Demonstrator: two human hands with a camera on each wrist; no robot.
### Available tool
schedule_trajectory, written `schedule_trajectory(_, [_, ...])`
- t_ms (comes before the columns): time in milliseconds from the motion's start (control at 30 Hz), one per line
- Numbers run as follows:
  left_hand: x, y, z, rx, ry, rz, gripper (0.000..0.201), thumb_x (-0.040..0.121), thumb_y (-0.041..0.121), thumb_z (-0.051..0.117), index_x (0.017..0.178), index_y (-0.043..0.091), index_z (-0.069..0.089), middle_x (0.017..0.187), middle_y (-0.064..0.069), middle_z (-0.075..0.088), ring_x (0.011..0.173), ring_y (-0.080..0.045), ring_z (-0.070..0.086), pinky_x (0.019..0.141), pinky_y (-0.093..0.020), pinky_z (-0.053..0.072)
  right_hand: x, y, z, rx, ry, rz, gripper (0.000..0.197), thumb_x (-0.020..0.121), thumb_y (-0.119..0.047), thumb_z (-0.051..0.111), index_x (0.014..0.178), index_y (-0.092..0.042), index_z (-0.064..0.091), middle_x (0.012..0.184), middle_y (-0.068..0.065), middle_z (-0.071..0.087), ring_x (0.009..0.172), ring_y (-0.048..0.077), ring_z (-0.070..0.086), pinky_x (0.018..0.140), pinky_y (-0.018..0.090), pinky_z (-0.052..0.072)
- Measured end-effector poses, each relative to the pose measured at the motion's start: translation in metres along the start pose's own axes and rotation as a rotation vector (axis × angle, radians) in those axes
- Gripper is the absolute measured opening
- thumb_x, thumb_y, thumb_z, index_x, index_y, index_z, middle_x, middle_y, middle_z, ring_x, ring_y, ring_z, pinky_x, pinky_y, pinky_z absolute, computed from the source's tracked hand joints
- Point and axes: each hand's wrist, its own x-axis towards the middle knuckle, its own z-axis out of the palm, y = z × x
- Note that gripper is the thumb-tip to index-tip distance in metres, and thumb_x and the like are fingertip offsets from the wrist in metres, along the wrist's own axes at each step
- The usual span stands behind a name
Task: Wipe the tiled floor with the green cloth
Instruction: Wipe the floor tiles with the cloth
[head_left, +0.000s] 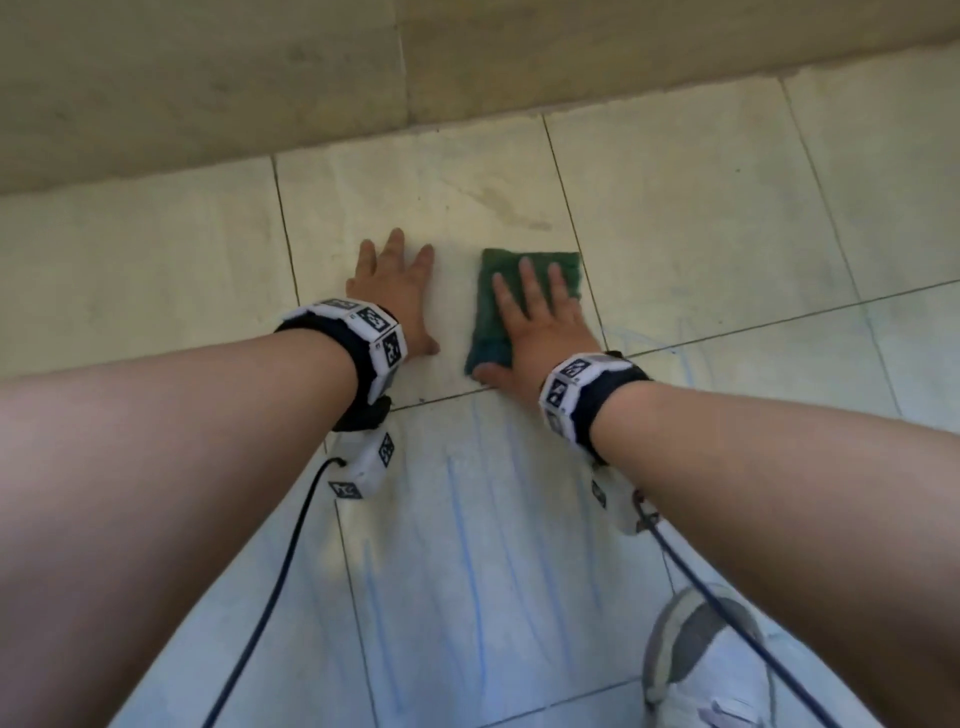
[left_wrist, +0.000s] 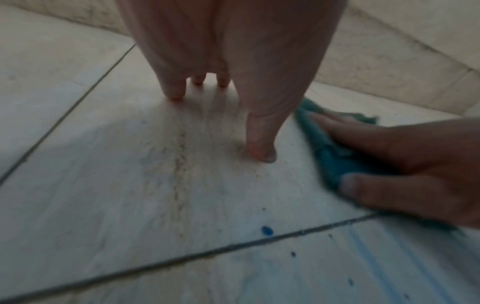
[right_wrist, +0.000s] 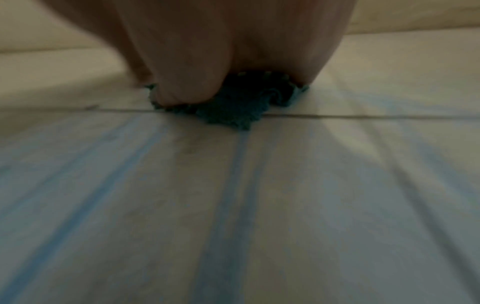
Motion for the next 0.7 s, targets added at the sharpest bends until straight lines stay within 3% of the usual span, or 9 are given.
schedule_trajectory(133, [-0.001, 0.002, -0.004, 0.008, -0.011, 0.009, 0.114, 0.082, 0.043, 0.077, 0.158, 0.024, -0.005, 0.163, -0.008, -0.019, 0.149, -0.038, -0.012, 0.121, -0.052, 0.014, -0.019, 0.086, -0.007, 0.058, 0.020, 0.434, 0.112, 0.085, -0.079, 0.042, 0.157, -0.019, -0.019, 0.163, 0.015, -0.022, 0.149, 0.043, -0.014, 0.123, 0.053, 0.002])
schedule_trajectory(200, [-0.002, 0.002, -0.004, 0.014, -0.025, 0.007, 0.113, 0.082, 0.043, 0.076, 0.158, 0.024, -0.006, 0.163, -0.008, -0.019, 0.149, -0.039, -0.012, 0.121, -0.053, 0.014, -0.027, 0.084, -0.006, 0.148, 0.017, 0.495, 0.110, 0.087, -0.076, 0.045, 0.157, -0.018, -0.018, 0.163, 0.014, -0.021, 0.149, 0.043, -0.013, 0.122, 0.055, 0.006])
schedule_trajectory(267, [-0.004, 0.002, -0.004, 0.011, -0.029, 0.004, 0.113, 0.082, 0.042, 0.076, 0.158, 0.024, -0.005, 0.163, -0.008, -0.019, 0.149, -0.038, -0.012, 0.121, -0.053, 0.014, -0.029, 0.054, -0.001, 0.156, 0.037, 0.451, 0.108, 0.089, -0.074, 0.044, 0.157, -0.017, -0.018, 0.163, 0.015, -0.022, 0.149, 0.044, -0.014, 0.121, 0.056, 0.006])
schedule_trajectory(433, [-0.010, -0.003, -0.003, 0.036, -0.017, 0.039, 0.108, 0.084, 0.032, 0.076, 0.158, 0.019, -0.001, 0.164, -0.011, -0.013, 0.150, -0.039, -0.009, 0.122, -0.050, 0.013, -0.031, -0.037, 0.015, 0.088, 0.001, 0.099, 0.108, 0.089, -0.070, 0.049, 0.157, -0.021, -0.019, 0.161, 0.015, -0.028, 0.146, 0.045, -0.022, 0.119, 0.057, -0.002])
schedule_trajectory(533, [-0.012, -0.020, 0.004, 0.043, -0.005, 0.046, 0.091, 0.091, 0.032, 0.062, 0.158, 0.019, 0.000, 0.164, -0.014, -0.011, 0.150, -0.040, -0.007, 0.122, -0.051, 0.010, -0.031, -0.090, 0.027, 0.024, -0.036, -0.091, 0.108, 0.088, -0.067, 0.053, 0.157, -0.023, -0.017, 0.161, 0.012, -0.029, 0.147, 0.042, -0.024, 0.119, 0.055, -0.006])
schedule_trajectory(700, [-0.022, -0.039, 0.007, 0.067, -0.015, 0.052, 0.090, 0.092, 0.027, 0.062, 0.159, 0.021, 0.001, 0.164, -0.012, -0.011, 0.150, -0.039, -0.007, 0.123, -0.046, 0.007, -0.032, -0.108, 0.037, 0.002, -0.015, -0.156, 0.106, 0.087, -0.066, 0.055, 0.157, -0.025, -0.014, 0.162, 0.008, -0.027, 0.148, 0.037, -0.024, 0.121, 0.051, -0.005])
